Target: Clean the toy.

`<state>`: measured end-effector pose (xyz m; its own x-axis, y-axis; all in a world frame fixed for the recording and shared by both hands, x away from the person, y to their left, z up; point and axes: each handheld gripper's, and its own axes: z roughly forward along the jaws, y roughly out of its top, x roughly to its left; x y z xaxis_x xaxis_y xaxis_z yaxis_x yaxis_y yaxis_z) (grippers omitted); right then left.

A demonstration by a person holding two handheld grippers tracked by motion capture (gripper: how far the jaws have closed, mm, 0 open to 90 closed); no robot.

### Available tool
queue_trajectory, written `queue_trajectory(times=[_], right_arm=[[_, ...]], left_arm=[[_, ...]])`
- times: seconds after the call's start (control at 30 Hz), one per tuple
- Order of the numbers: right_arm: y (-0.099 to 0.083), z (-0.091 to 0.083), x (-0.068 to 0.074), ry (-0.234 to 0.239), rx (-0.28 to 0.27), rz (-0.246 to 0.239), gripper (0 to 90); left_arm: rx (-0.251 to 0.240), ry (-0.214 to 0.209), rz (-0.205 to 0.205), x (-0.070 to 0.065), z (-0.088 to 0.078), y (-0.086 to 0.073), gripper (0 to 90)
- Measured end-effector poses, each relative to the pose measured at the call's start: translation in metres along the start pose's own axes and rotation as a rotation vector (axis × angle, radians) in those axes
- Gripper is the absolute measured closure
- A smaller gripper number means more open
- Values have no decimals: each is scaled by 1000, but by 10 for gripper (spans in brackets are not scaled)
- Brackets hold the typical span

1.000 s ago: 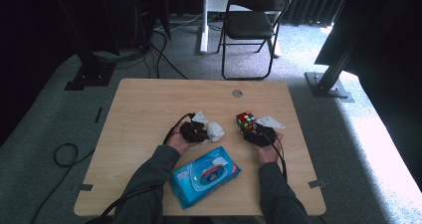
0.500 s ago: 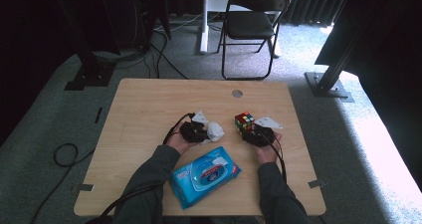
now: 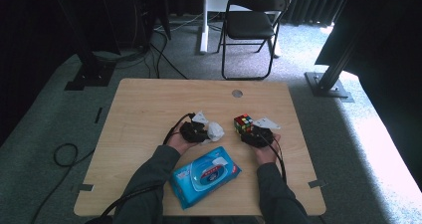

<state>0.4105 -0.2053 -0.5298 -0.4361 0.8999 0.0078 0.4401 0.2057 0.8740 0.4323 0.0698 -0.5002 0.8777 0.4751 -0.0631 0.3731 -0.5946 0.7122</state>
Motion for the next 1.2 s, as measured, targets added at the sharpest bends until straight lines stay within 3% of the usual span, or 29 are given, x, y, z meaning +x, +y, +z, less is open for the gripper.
queue_trajectory(times=[1.2], right_arm=[[-13, -11, 5, 27, 56, -2, 340]], left_arm=[[2, -3, -2, -2, 2, -1, 839]])
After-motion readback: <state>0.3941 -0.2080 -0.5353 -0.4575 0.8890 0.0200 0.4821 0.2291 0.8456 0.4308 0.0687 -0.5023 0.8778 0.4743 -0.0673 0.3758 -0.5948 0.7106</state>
